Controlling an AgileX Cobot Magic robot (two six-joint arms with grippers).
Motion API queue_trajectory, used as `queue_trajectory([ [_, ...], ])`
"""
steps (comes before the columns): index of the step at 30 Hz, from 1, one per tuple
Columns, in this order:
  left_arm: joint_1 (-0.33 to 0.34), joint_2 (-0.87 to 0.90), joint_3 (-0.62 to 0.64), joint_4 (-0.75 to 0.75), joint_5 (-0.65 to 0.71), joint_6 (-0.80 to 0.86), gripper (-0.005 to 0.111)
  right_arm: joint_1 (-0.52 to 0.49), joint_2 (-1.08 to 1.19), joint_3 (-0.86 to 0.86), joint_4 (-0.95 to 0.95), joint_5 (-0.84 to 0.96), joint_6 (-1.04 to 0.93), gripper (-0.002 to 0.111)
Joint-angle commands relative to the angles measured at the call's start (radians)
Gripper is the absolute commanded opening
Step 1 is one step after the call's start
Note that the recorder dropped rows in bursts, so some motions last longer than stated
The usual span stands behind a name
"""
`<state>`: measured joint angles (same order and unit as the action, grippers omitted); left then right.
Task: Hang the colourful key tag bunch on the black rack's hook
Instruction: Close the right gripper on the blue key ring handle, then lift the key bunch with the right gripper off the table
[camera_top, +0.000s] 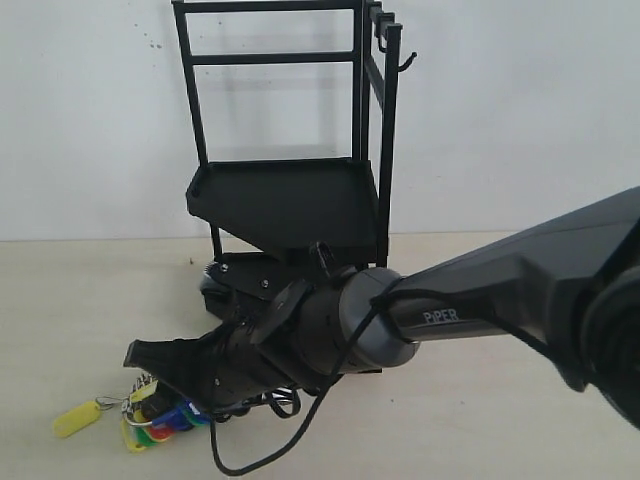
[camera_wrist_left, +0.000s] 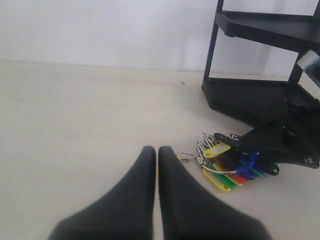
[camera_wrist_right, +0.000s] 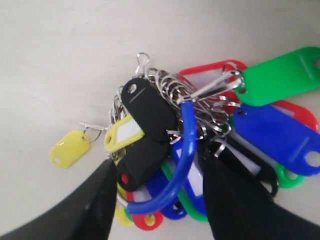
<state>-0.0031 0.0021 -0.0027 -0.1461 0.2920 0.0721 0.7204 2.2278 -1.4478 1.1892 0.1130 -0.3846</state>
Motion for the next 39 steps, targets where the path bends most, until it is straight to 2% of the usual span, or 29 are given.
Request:
queue_trajectory([
  [1, 0.002, -0.002, 0.003, 0.005, -0.007, 0.003, 0.004, 0.016, 0.037, -0.043, 0.001, 0.004, 0.002, 0.050],
  [7, 0.002, -0.002, 0.003, 0.005, -0.007, 0.003, 0.004, 0.018, 0.053, -0.056, 0.004, -0.003, -0.006, 0.048],
  [11, 0.002, -0.002, 0.003, 0.005, -0.007, 0.003, 0.004, 0.018, 0.053, -0.056, -0.003, -0.003, -0.021, 0.024],
  [18, 0.002, -0.002, 0.003, 0.005, -0.007, 0.003, 0.004, 0.018, 0.053, -0.056, -0.003, -0.003, -0.021, 0.019],
  [20, 0.002, -0.002, 0.003, 0.005, -0.007, 0.003, 0.004, 0.018, 0.053, -0.056, -0.008, -0.001, -0.035, 0.014],
  [23, 0.002, -0.002, 0.003, 0.005, -0.007, 0.003, 0.004, 0.018, 0.051, -0.056, -0.011, 0.023, -0.067, 0.000],
  [39, 0.002, -0.002, 0.003, 0.005, -0.007, 0.003, 0.004, 0.020, -0.042, -0.050, -0.073, 0.112, -0.097, 0.000],
])
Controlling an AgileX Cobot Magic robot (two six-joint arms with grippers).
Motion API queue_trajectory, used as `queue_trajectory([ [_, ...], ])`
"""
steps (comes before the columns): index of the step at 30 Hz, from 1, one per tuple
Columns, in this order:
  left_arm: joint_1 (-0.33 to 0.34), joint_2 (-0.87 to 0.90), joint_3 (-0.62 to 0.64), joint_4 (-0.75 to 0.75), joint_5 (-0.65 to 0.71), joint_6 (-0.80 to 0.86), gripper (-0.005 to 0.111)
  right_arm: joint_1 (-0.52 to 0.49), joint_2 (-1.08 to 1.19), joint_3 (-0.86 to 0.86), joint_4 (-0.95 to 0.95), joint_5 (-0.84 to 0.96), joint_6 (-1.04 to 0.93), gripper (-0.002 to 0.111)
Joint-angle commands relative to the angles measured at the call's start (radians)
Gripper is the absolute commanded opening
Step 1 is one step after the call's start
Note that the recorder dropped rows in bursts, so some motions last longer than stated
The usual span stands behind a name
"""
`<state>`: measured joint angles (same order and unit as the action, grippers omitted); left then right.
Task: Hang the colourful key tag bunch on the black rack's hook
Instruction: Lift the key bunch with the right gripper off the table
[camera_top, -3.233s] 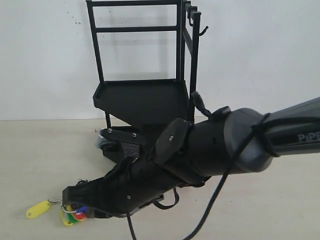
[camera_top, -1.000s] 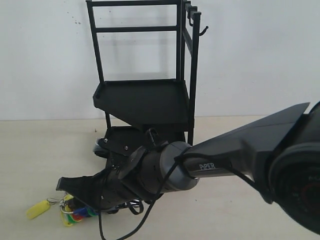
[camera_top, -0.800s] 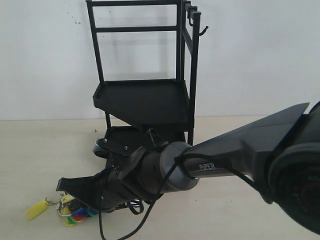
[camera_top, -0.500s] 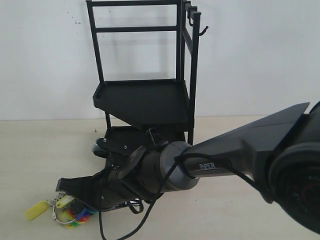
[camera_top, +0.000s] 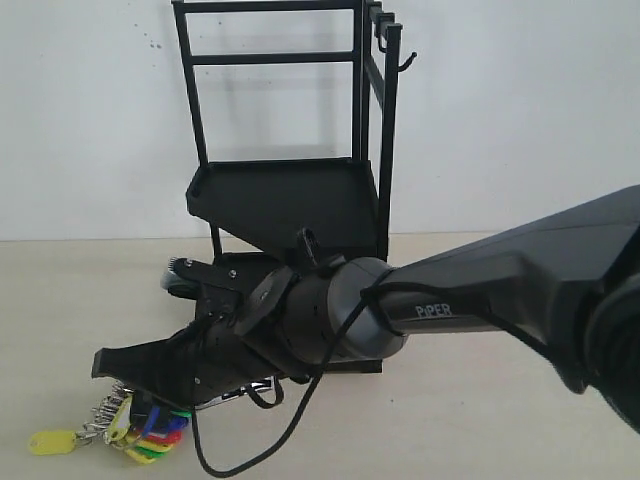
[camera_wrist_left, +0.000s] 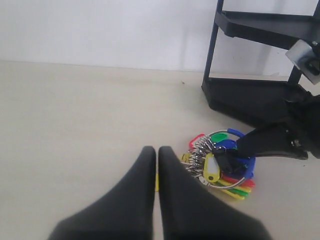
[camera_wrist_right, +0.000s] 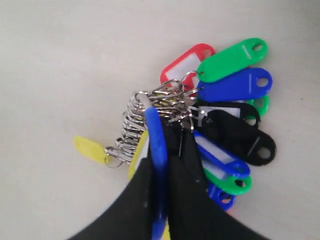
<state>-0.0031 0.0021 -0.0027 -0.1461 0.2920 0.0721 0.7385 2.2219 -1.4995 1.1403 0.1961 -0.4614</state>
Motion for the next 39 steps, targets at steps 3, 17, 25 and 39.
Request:
queue_trajectory([
  [3, 0.002, -0.002, 0.003, 0.005, -0.007, 0.003, 0.004, 0.002, -0.054, 0.002, -0.056, 0.053, -0.021, 0.000],
  [17, 0.002, -0.002, 0.003, 0.005, -0.007, 0.003, 0.004, 0.038, -0.261, 0.002, -0.417, 0.175, 0.049, 0.000],
  [25, 0.002, -0.002, 0.003, 0.005, -0.007, 0.003, 0.004, 0.088, -0.379, 0.002, -0.659, 0.330, 0.042, 0.000],
  [39, 0.002, -0.002, 0.003, 0.005, -0.007, 0.003, 0.004, 0.159, -0.444, 0.002, -1.017, 0.405, 0.338, 0.000],
])
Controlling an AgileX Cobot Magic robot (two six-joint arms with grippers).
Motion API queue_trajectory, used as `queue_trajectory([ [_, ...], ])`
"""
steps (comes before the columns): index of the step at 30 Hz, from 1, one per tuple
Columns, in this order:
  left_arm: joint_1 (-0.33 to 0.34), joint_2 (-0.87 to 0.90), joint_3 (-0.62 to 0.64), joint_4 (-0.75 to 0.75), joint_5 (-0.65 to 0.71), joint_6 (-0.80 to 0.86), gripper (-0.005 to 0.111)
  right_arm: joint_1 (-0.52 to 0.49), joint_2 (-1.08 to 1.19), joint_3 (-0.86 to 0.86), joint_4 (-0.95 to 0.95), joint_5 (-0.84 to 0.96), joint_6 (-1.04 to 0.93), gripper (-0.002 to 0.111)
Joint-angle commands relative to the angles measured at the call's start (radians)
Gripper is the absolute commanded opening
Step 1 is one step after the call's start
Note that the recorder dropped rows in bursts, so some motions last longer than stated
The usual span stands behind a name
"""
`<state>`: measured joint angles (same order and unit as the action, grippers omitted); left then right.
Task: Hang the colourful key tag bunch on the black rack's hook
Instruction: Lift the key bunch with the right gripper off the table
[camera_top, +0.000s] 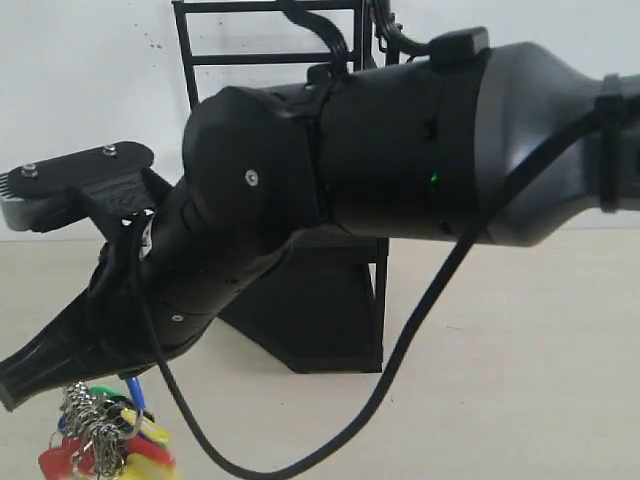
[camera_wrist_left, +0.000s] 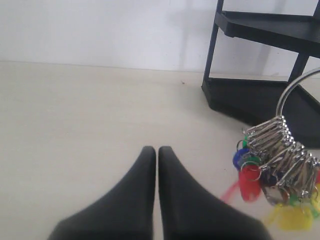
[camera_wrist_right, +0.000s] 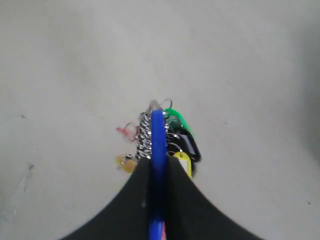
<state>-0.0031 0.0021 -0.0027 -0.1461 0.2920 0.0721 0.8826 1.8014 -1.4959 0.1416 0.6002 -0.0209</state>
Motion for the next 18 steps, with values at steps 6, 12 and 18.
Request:
queue_trajectory([
  [6, 0.002, -0.002, 0.003, 0.005, -0.007, 0.003, 0.004, 0.009, -0.023, -0.002, -0.101, -0.007, 0.054, 0.000],
  [12, 0.002, -0.002, 0.003, 0.005, -0.007, 0.003, 0.004, 0.019, -0.024, -0.002, -0.182, 0.000, 0.122, 0.000],
  [18, 0.002, -0.002, 0.003, 0.005, -0.007, 0.003, 0.004, 0.035, -0.024, -0.002, -0.229, 0.010, 0.151, 0.000],
])
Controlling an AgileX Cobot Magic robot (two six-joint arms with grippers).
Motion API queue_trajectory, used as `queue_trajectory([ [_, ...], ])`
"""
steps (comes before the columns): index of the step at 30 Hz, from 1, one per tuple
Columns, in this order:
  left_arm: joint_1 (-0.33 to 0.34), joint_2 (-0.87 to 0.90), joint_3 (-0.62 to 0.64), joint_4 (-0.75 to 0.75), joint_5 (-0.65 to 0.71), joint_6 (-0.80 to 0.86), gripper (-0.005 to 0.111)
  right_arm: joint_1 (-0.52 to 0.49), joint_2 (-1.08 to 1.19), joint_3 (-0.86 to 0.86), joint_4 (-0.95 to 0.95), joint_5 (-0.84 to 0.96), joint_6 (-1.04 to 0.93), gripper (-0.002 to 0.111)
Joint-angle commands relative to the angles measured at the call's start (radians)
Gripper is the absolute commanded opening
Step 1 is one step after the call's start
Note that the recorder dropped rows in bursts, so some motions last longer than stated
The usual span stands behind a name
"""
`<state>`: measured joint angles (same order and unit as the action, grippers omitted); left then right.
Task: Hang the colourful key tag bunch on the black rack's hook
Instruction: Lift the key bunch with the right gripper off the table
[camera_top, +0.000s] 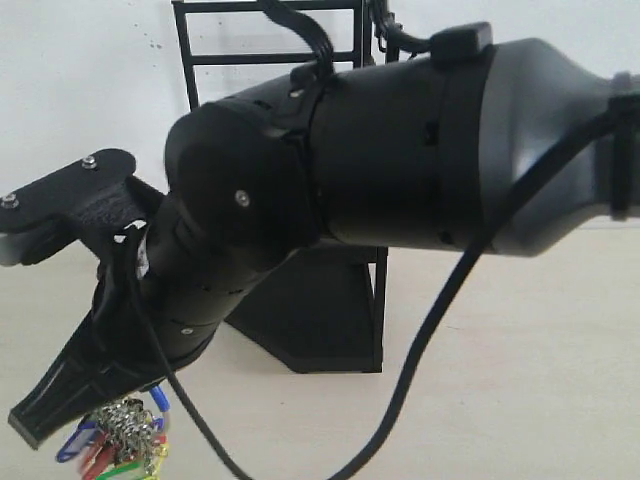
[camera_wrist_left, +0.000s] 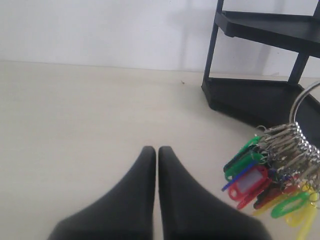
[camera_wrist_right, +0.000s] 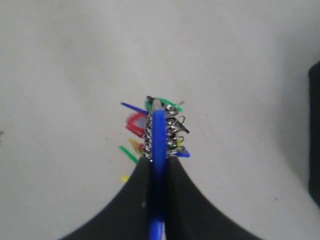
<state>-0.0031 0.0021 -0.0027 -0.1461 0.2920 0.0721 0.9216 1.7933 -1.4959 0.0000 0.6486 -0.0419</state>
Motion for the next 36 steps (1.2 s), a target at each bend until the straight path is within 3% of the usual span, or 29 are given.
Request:
queue_trajectory([
  [1, 0.002, -0.002, 0.003, 0.005, -0.007, 0.003, 0.004, -0.003, -0.016, -0.002, -0.072, -0.033, 0.132, 0.000],
  [3, 0.002, -0.002, 0.003, 0.005, -0.007, 0.003, 0.004, 0.016, -0.016, -0.002, -0.031, 0.011, -0.019, 0.000],
  [6, 0.002, -0.002, 0.003, 0.005, -0.007, 0.003, 0.004, 0.005, -0.017, -0.002, -0.107, 0.015, 0.149, 0.000],
  [10, 0.002, -0.002, 0.003, 0.005, -0.007, 0.003, 0.004, 0.025, -0.027, -0.002, -0.062, 0.059, 0.003, 0.000],
  [13, 0.002, -0.002, 0.003, 0.005, -0.007, 0.003, 0.004, 0.019, -0.057, -0.002, -0.160, 0.040, 0.165, 0.000],
  [24, 0.002, -0.002, 0.003, 0.005, -0.007, 0.003, 0.004, 0.017, -0.301, -0.002, -0.140, 0.181, 0.118, 0.000],
  [31, 0.002, -0.002, 0.003, 0.005, -0.007, 0.003, 0.004, 0.017, -0.451, -0.002, -0.289, 0.270, 0.293, 0.000],
  [34, 0.002, -0.002, 0.003, 0.005, -0.007, 0.003, 0.004, 0.017, -0.487, -0.002, -0.213, 0.354, 0.129, 0.000],
  [36, 0.002, -0.002, 0.003, 0.005, -0.007, 0.003, 0.004, 0.015, -0.511, -0.002, -0.300, 0.389, 0.201, 0.000],
])
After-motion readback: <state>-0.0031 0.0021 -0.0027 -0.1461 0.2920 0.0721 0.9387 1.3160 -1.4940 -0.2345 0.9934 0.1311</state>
